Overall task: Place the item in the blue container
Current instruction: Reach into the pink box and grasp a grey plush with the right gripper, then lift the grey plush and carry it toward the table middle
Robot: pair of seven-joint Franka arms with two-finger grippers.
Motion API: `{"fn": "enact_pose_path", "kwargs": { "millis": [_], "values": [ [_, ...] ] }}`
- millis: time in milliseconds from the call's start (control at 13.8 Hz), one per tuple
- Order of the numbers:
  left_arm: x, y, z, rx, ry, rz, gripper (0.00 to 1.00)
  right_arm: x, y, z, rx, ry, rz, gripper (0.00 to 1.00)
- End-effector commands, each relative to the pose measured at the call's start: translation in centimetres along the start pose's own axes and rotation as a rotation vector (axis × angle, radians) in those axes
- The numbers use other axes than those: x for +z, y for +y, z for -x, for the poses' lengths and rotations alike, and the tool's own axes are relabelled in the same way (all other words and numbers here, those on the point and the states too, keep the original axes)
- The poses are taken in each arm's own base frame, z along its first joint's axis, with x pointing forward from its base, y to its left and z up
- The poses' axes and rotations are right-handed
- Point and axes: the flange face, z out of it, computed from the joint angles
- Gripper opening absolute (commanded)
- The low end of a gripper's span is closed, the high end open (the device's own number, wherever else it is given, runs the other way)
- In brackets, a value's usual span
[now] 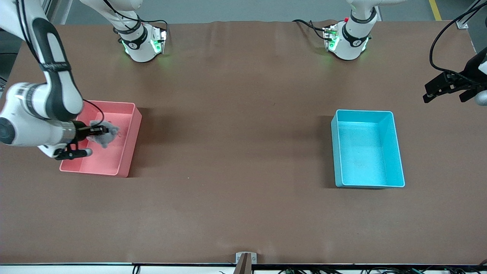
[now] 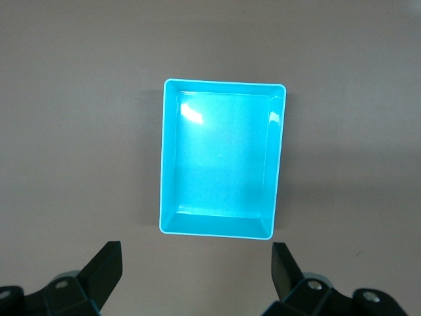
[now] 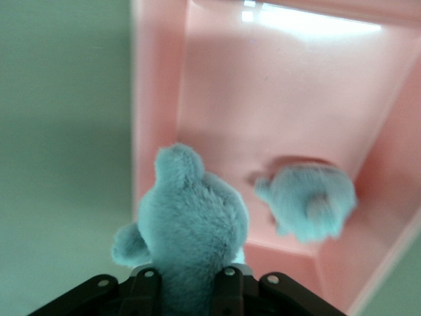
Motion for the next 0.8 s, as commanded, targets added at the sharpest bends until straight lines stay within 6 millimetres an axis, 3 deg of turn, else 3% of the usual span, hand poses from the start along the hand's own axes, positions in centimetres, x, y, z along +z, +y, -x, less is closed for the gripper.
{"fn": "enact_pose_path", "kwargs": {
  "millis": [0,73,145,218,436,508,654,726],
  "values": [
    [-0.7,0.2,-0.2,0.008,0.010,0.013,1.00,-6.4,-5.1,0.9,0.074,-0.004,0.012,0.05],
    [-0.6,0.3,-0.2,0.008,0.009,0.013,1.00,-8.1,-8.6,0.9,0.129,-0.006,0.029,0.05],
    [-0.6,0.4,-0.2,0.009,0.009,0.013,1.00,-8.5,-13.2,0.8,0.166,-0.003,0.049,0.05],
    [-0.5,0.4,-0.2,0.011,0.007,0.013,1.00,-8.1,-17.5,0.8,0.185,0.004,0.072,0.05],
    [-0.6,0.3,-0.2,0.018,0.009,0.012,1.00,-5.4,-34.1,2.3,0.225,0.104,0.120,0.05],
    [-0.6,0.3,-0.2,0.020,0.009,0.012,1.00,-3.9,-38.4,2.8,0.282,0.145,0.112,0.05],
    [-0.2,0.5,-0.4,0.015,0.001,0.008,1.00,1.6,-46.9,3.0,0.371,0.217,0.074,0.05],
    [0.3,0.5,-0.7,0.015,-0.008,0.006,1.00,4.5,-50.0,3.0,0.393,0.242,0.056,0.05]
  ]
}}
